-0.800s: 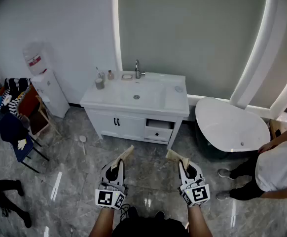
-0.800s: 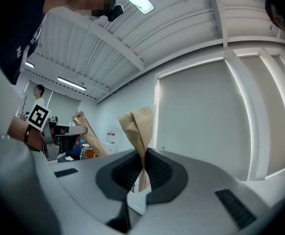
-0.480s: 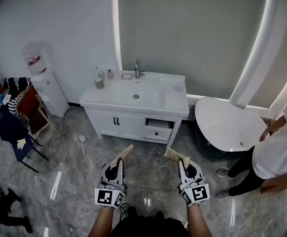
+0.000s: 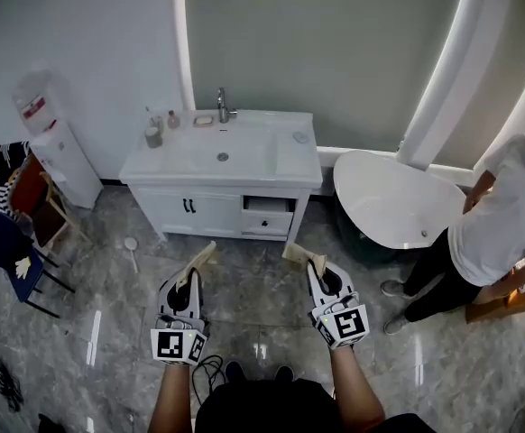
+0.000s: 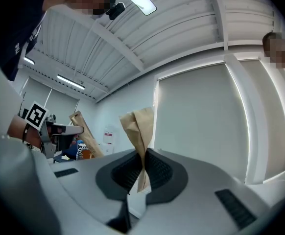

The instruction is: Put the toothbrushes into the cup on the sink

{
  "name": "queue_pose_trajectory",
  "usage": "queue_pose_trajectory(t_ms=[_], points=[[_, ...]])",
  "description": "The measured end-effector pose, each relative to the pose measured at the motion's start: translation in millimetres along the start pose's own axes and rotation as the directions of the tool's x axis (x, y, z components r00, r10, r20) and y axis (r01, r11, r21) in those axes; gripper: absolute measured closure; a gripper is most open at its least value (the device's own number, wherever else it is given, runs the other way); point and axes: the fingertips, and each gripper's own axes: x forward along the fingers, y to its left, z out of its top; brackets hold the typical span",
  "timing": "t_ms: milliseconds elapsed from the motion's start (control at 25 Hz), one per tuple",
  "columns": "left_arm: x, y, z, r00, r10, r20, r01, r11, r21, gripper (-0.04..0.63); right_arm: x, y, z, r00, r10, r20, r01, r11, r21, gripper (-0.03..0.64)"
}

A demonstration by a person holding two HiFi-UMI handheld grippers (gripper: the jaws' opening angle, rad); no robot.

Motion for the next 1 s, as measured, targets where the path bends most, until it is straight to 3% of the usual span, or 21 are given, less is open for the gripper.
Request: queue_pose_trajectory(t_ms=[200, 320, 520, 720, 1000], points=[[2.4, -2.0, 5.3, 1.0, -0.025, 0.01, 0.026, 1.0, -0.008, 0.548, -3.0, -0.4, 5.4, 1.0, -0.017, -0.002, 0.017, 1.0, -0.013, 0.577], [-11.1, 9.1, 5.1, 1.0, -0.026, 0.003, 0.026, 1.0, -0.012, 0.548, -2.5, 16.1, 0.1, 0.999, -0.009, 0.046, 0.011, 0.999, -0.05, 0.577], [-1.3, 11.5, 6.4, 1.0, -0.011, -0.018, 0.011, 1.0, -0.017, 0.548, 6.1, 13.6, -1.5, 1.0, -0.012, -0.024, 0.013, 0.999, 0.035, 0.577], [11.9, 1.5, 1.8, 0.999, -0.03, -0.012, 0.03, 0.999, -0.031, 0.548, 1.4, -1.4, 6.5, 0.999, -0.028, -0.027, 0.028, 1.0, 0.009, 0.577], [15.3, 20.8, 5.0, 0.999, -0.043, -0.001, 0.043, 0.999, -0.025, 0.548, 14.7, 10.9, 4.2, 0.999, -0.04, -0.032, 0.04, 0.999, 0.007, 0.577]])
